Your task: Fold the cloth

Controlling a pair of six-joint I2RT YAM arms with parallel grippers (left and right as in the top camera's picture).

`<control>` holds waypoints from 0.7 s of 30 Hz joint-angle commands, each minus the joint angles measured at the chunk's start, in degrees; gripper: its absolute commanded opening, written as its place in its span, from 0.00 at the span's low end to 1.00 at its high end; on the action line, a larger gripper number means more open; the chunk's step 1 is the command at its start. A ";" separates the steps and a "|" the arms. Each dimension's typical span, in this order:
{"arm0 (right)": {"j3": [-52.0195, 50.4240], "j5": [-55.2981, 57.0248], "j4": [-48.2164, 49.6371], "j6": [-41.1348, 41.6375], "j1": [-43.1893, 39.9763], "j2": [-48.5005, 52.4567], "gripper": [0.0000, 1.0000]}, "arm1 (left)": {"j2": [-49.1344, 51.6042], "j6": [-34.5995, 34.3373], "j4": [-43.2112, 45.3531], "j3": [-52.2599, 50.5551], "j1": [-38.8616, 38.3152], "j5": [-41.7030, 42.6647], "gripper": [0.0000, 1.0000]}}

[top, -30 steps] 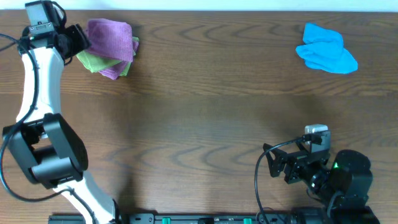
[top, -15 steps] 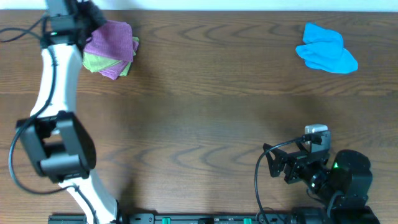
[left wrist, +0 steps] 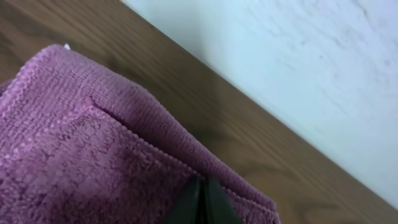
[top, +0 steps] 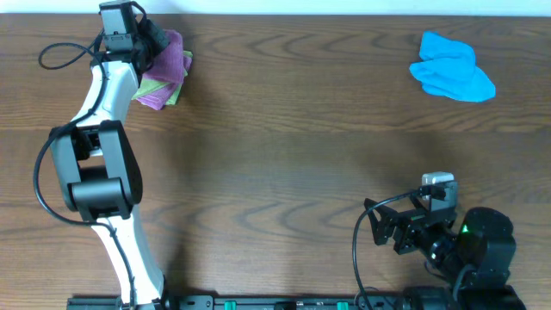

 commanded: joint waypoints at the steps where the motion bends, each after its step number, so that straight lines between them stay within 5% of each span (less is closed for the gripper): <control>1: -0.33 -0.42 -0.07 0.83 -0.46 -0.20 0.99 | 2.23 -0.70 0.59 0.15 0.26 -1.44 0.05; 21: -0.33 -0.42 -0.07 0.83 -0.46 -0.20 0.99 | 6.45 2.82 -2.01 0.17 0.50 -4.92 0.12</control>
